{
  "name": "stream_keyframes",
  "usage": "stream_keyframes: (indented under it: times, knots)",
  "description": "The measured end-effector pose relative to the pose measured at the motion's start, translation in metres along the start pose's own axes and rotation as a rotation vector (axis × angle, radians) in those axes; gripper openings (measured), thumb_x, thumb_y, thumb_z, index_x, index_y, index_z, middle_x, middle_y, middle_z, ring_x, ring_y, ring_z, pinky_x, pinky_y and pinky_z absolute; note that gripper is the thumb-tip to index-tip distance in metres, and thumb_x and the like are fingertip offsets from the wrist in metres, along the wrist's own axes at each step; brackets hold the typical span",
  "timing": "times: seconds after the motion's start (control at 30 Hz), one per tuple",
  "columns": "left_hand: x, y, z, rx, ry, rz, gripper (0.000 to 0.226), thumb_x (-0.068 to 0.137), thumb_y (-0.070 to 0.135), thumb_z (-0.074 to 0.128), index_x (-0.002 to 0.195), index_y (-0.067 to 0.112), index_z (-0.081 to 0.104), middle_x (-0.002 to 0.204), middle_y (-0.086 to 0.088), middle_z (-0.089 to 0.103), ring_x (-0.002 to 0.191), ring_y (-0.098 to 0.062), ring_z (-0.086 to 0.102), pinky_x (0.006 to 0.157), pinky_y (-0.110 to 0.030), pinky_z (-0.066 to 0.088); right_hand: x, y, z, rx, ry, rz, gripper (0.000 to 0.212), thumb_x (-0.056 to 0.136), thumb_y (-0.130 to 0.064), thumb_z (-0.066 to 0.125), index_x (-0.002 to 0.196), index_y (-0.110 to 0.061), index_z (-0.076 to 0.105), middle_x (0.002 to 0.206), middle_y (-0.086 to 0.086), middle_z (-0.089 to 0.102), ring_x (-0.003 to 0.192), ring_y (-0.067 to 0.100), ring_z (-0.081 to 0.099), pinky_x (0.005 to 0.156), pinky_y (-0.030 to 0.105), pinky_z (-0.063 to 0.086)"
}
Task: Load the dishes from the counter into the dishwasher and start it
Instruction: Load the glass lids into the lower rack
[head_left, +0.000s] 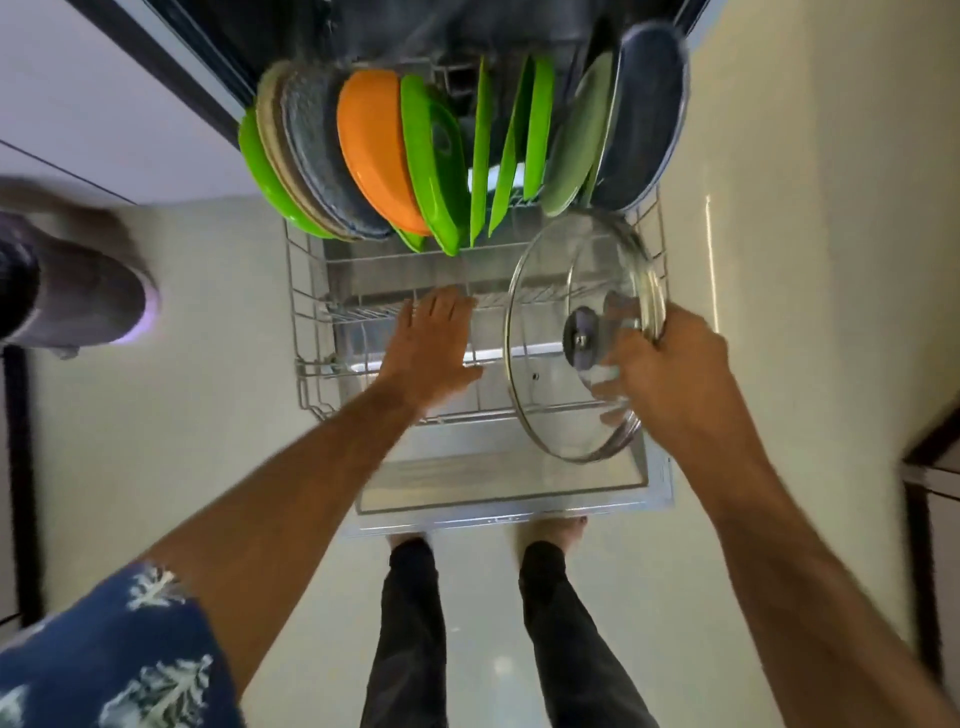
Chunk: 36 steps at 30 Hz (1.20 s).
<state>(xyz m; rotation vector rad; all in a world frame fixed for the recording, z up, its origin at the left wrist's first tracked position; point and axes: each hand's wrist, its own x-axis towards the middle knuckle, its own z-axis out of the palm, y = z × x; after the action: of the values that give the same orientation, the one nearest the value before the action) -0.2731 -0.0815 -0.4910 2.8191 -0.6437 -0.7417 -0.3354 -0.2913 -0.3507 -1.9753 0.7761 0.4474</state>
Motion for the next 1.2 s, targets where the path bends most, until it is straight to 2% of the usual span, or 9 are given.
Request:
stream_keyframes:
  times: [0.1, 0.17, 0.27, 0.37, 0.6, 0.73, 0.87, 0.97, 1.2]
  knots:
    - [0.027, -0.001, 0.019, 0.063, -0.055, 0.015, 0.107, 0.073, 0.056, 0.078, 0.153, 0.013, 0.022, 0.159, -0.010, 0.028, 0.147, -0.028, 0.025, 0.119, -0.057, 0.020, 0.017, -0.004, 0.007, -0.060, 0.038, -0.052, 0.024, 0.085, -0.040, 0.048, 0.096, -0.025, 0.063, 0.085, 0.005, 0.070, 0.072, 0.029, 0.071, 0.068, 0.048, 0.060]
    - [0.039, 0.001, 0.031, 0.128, -0.110, 0.040, 0.121, 0.070, 0.061, 0.079, 0.157, 0.011, 0.011, 0.164, -0.010, 0.017, 0.151, -0.027, 0.018, 0.120, -0.058, 0.017, 0.026, -0.008, 0.010, -0.100, 0.047, -0.094, 0.020, 0.087, -0.031, 0.050, 0.099, -0.022, 0.062, 0.086, 0.008, 0.069, 0.072, 0.031, 0.071, 0.068, 0.047, 0.060]
    - [0.051, 0.004, 0.047, 0.128, -0.126, 0.059, 0.130, 0.067, 0.064, 0.079, 0.158, 0.010, 0.003, 0.167, -0.010, 0.009, 0.153, -0.026, 0.013, 0.122, -0.057, 0.009, 0.040, -0.011, 0.012, -0.168, 0.067, -0.122, 0.020, 0.091, -0.022, 0.051, 0.105, -0.016, 0.063, 0.089, 0.008, 0.068, 0.077, 0.031, 0.070, 0.074, 0.045, 0.059]
    - [0.060, 0.007, 0.057, 0.062, -0.082, 0.056, 0.129, 0.068, 0.063, 0.079, 0.159, 0.011, 0.003, 0.167, -0.009, 0.010, 0.153, -0.026, 0.014, 0.122, -0.057, 0.011, 0.052, -0.010, 0.016, -0.224, 0.072, -0.118, 0.019, 0.091, -0.020, 0.051, 0.106, -0.016, 0.063, 0.089, 0.006, 0.068, 0.078, 0.028, 0.069, 0.077, 0.044, 0.059]
    - [0.071, -0.004, 0.066, 0.012, -0.002, 0.075, 0.098, 0.076, 0.042, 0.081, 0.152, 0.012, 0.026, 0.152, -0.014, 0.040, 0.139, -0.033, 0.040, 0.117, -0.053, 0.031, 0.076, 0.003, 0.029, -0.284, 0.083, -0.117, 0.022, 0.094, -0.026, 0.050, 0.103, -0.010, 0.061, 0.090, 0.010, 0.067, 0.079, 0.030, 0.068, 0.077, 0.048, 0.059]
    - [0.071, -0.011, 0.068, -0.046, -0.046, 0.086, 0.101, 0.076, 0.038, 0.082, 0.154, 0.013, 0.022, 0.155, -0.014, 0.037, 0.141, -0.034, 0.039, 0.116, -0.052, 0.033, 0.083, 0.003, 0.037, -0.282, 0.068, -0.077, 0.027, 0.091, -0.030, 0.050, 0.103, -0.008, 0.062, 0.094, 0.012, 0.068, 0.082, 0.033, 0.068, 0.078, 0.049, 0.059]
    - [0.070, -0.014, 0.064, -0.063, -0.079, 0.104, 0.108, 0.074, 0.040, 0.081, 0.156, 0.015, 0.015, 0.160, -0.012, 0.029, 0.145, -0.033, 0.031, 0.120, -0.055, 0.024, 0.086, 0.000, 0.040, -0.368, 0.054, -0.142, 0.024, 0.096, -0.024, 0.049, 0.101, -0.004, 0.063, 0.090, 0.013, 0.068, 0.080, 0.031, 0.068, 0.077, 0.047, 0.059]
    - [0.069, -0.014, 0.063, -0.031, -0.102, 0.099, 0.115, 0.072, 0.051, 0.081, 0.157, 0.016, 0.011, 0.162, -0.011, 0.025, 0.147, -0.033, 0.028, 0.121, -0.057, 0.019, 0.091, -0.005, 0.038, -0.403, 0.031, -0.160, 0.025, 0.095, -0.024, 0.049, 0.097, -0.003, 0.063, 0.087, 0.014, 0.067, 0.078, 0.031, 0.067, 0.076, 0.048, 0.058]
    - [0.070, 0.000, 0.072, 0.045, -0.030, 0.022, 0.116, 0.068, 0.071, 0.073, 0.156, 0.024, 0.013, 0.157, -0.013, 0.032, 0.143, -0.036, 0.034, 0.117, -0.066, 0.018, 0.088, 0.000, 0.034, -0.301, 0.054, -0.058, 0.020, 0.095, -0.024, 0.050, 0.083, -0.009, 0.056, 0.083, 0.011, 0.066, 0.072, 0.030, 0.070, 0.072, 0.048, 0.060]
